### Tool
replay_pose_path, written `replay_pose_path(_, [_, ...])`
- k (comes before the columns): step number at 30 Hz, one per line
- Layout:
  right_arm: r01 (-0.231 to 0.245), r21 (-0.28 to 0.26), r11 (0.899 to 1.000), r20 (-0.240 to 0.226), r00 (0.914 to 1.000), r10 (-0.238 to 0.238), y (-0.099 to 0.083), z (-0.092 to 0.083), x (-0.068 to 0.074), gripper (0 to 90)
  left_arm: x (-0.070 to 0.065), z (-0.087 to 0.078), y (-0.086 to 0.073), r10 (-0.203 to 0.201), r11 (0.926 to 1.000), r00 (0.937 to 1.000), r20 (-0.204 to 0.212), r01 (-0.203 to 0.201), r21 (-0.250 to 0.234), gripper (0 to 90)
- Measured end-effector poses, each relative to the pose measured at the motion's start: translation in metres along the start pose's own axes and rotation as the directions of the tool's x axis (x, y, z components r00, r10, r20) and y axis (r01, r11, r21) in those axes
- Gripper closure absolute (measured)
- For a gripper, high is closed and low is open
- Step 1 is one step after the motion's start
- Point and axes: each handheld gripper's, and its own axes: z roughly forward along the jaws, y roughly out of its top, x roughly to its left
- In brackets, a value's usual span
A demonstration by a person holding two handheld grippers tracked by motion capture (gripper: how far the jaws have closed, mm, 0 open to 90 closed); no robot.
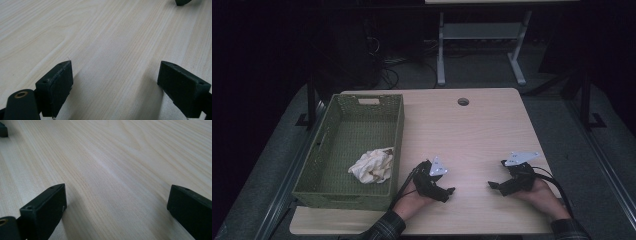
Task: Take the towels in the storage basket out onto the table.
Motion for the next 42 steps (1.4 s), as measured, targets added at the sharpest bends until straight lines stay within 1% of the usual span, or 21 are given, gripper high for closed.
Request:
replay_pose_path(8, [0.000,-0.002,1.000,0.001,1.0000,0.000,0.000,0.000,0.000,1.9,0.000,0.001,0.001,-0.003,1.0000,1.0000,-0.002,0.003,-0.002,12.2])
replay_pose_path(10, [0.000,-0.002,1.000,0.001,1.0000,0.000,0.000,0.000,0.000,1.9,0.001,0.001,0.001,-0.012,0.9999,0.9998,-0.013,0.012,-0.002,12.4])
replay_pose_path(11, [-0.001,-0.002,1.000,0.000,1.0000,0.001,0.000,0.000,0.000,1.9,0.001,0.001,0.002,-0.029,0.9996,0.9991,-0.032,0.029,0.001,12.4])
replay_pose_path(12, [-0.001,-0.002,1.000,0.000,1.0000,0.001,0.000,0.000,0.000,1.9,0.001,0.001,0.002,-0.029,0.9996,0.9991,-0.032,0.029,0.001,12.5])
replay_pose_path(13, [-0.001,-0.001,1.000,0.001,1.0000,0.001,0.000,0.000,0.000,1.9,0.000,0.000,0.002,-0.033,0.9994,0.9982,-0.050,0.033,0.012,12.4])
replay_pose_path(14, [-0.001,-0.001,1.000,0.001,1.0000,0.001,0.000,0.000,0.000,1.9,0.000,0.000,0.002,-0.033,0.9994,0.9982,-0.050,0.033,0.012,12.4])
replay_pose_path(15, [0.000,-0.002,1.000,0.001,1.0000,0.000,0.000,0.000,0.000,1.9,0.000,-0.002,0.002,-0.033,0.9992,0.9977,-0.059,0.035,0.018,12.4])
replay_pose_path(18, [-0.001,-0.001,1.000,0.001,1.0000,0.001,0.000,0.000,0.000,1.9,0.000,-0.005,0.002,-0.045,0.9988,0.9973,-0.057,0.046,0.018,12.5])
replay_pose_path(19, [0.000,-0.002,1.000,0.000,1.0000,0.000,0.000,0.000,0.000,1.9,0.000,-0.008,0.003,-0.057,0.9983,0.9970,-0.053,0.057,0.010,12.6])
replay_pose_path(22, [0.001,-0.002,1.000,0.000,1.0000,-0.001,0.000,0.000,0.000,1.9,0.001,-0.011,0.003,-0.052,0.9986,0.9972,-0.053,0.053,0.009,12.7])
replay_pose_path(23, [0.001,-0.002,1.000,0.000,1.0000,-0.001,0.000,0.000,0.000,1.9,0.001,-0.013,0.004,-0.060,0.9981,0.9968,-0.054,0.060,0.008,12.7])
replay_pose_path(28, [0.002,-0.002,1.000,0.000,1.0000,-0.002,0.000,0.000,0.000,1.9,0.001,-0.020,0.007,-0.054,0.9985,0.9966,-0.062,0.054,0.003,12.8])
replay_pose_path(34, [0.002,-0.002,1.000,0.000,1.0000,-0.002,0.000,0.000,0.000,1.9,0.001,-0.023,0.008,-0.063,0.9980,0.9956,-0.069,0.063,0.004,12.8])
replay_pose_path(38, [0.002,-0.002,1.000,0.000,1.0000,-0.002,0.000,0.000,0.000,1.9,0.001,-0.026,0.012,-0.053,0.9985,0.9955,-0.078,0.054,0.003,12.8])
replay_pose_path(42, [0.001,-0.002,1.000,0.000,1.0000,-0.001,0.000,0.000,0.000,1.9,0.002,-0.030,0.014,-0.069,0.9976,0.9940,-0.085,0.068,-0.011,12.9])
